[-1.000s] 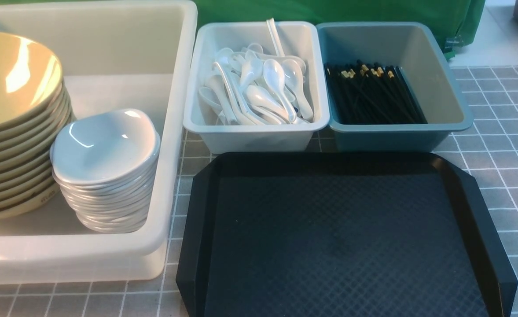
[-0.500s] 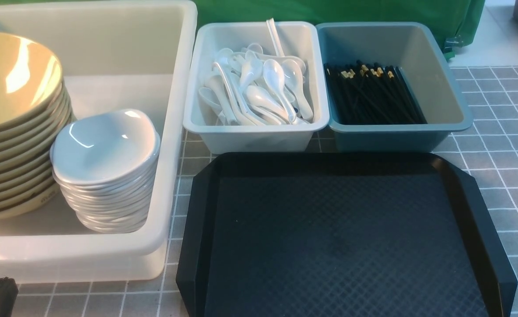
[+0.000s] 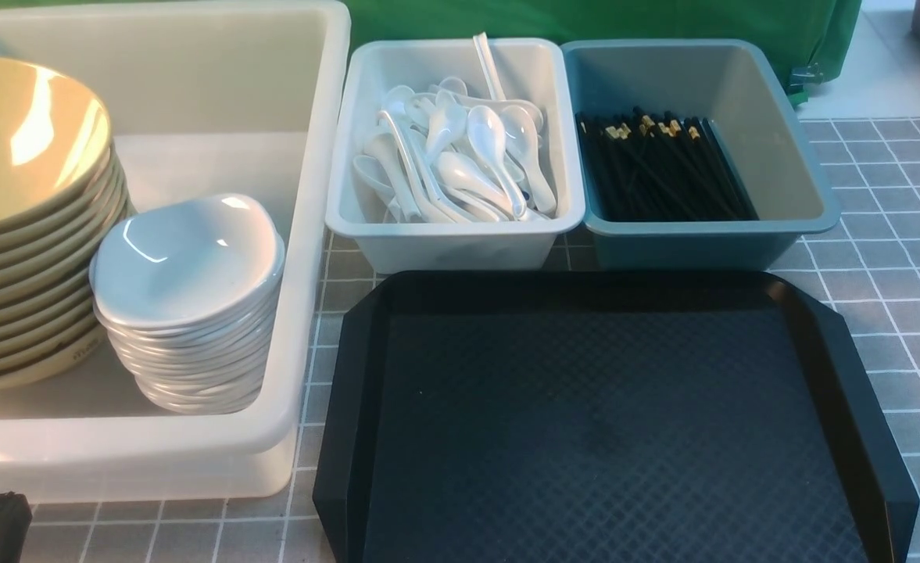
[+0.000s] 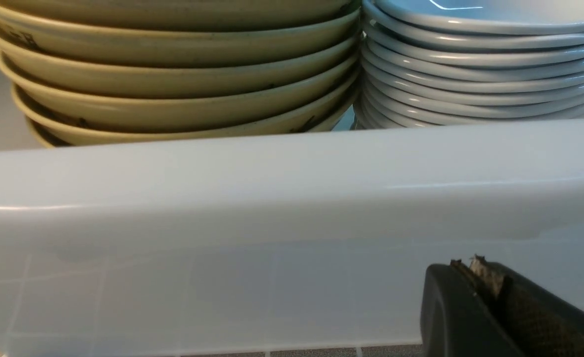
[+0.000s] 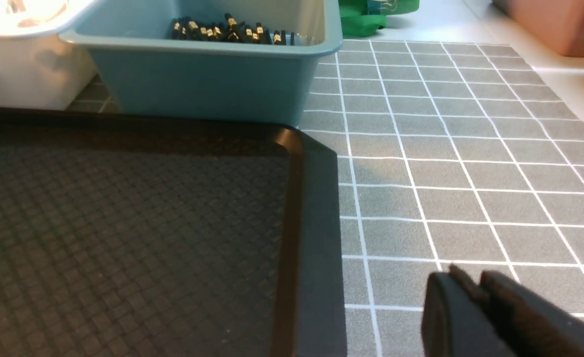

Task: On grey table put chopsticks spoon bowls plates into blue grey white boxes.

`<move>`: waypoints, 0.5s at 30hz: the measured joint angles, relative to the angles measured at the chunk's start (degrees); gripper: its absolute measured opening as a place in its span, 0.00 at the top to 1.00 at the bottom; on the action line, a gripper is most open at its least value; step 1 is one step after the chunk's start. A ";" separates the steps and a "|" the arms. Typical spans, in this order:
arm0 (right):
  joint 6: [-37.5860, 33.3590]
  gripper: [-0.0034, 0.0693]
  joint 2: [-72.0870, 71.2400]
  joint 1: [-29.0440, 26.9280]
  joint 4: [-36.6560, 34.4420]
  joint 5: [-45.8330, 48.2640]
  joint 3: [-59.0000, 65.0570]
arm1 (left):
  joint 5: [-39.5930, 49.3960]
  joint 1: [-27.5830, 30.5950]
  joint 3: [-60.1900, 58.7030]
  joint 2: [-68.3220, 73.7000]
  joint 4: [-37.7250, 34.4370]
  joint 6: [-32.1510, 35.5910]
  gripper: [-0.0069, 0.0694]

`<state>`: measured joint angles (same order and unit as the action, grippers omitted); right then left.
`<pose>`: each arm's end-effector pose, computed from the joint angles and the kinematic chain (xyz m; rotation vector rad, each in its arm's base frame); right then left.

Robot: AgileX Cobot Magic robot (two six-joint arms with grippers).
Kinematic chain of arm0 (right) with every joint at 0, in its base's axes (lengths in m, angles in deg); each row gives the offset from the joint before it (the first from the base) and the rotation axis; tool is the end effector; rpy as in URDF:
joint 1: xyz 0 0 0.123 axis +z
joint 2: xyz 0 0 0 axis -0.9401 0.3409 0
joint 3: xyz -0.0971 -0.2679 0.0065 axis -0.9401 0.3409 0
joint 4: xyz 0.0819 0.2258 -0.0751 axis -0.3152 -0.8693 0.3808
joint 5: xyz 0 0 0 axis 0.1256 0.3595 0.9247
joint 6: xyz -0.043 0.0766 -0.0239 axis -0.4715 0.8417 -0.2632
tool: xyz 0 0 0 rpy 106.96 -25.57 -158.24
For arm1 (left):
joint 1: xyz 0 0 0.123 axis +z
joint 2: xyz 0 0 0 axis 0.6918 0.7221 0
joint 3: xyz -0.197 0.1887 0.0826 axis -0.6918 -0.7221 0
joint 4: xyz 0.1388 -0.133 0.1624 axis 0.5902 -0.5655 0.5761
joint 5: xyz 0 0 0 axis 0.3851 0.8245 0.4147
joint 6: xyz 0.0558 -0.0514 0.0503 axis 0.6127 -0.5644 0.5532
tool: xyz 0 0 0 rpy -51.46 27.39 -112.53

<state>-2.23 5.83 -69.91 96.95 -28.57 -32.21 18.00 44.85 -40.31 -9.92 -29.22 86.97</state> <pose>0.0539 -0.0035 0.1754 0.0401 1.8181 -0.0224 0.0529 0.0016 0.1765 0.0067 1.8337 0.0425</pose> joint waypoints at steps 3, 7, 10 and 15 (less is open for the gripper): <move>0.00 0.80 0.00 0.00 0.00 0.00 0.00 | 0.00 0.00 0.00 0.00 -0.05 0.00 0.92; 0.00 0.79 0.00 0.00 0.00 0.00 0.00 | -0.07 0.00 0.00 0.00 -0.05 0.00 0.92; 0.00 0.79 0.00 0.00 0.00 0.00 0.00 | -0.07 0.00 0.00 0.00 -0.06 0.05 0.92; 0.00 0.78 0.00 0.00 0.00 0.00 0.00 | -0.07 0.00 0.00 0.00 -0.11 0.05 0.92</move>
<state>-2.23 5.83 -69.91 96.95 -28.57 -32.21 17.93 44.85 -40.31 -9.92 -29.33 87.02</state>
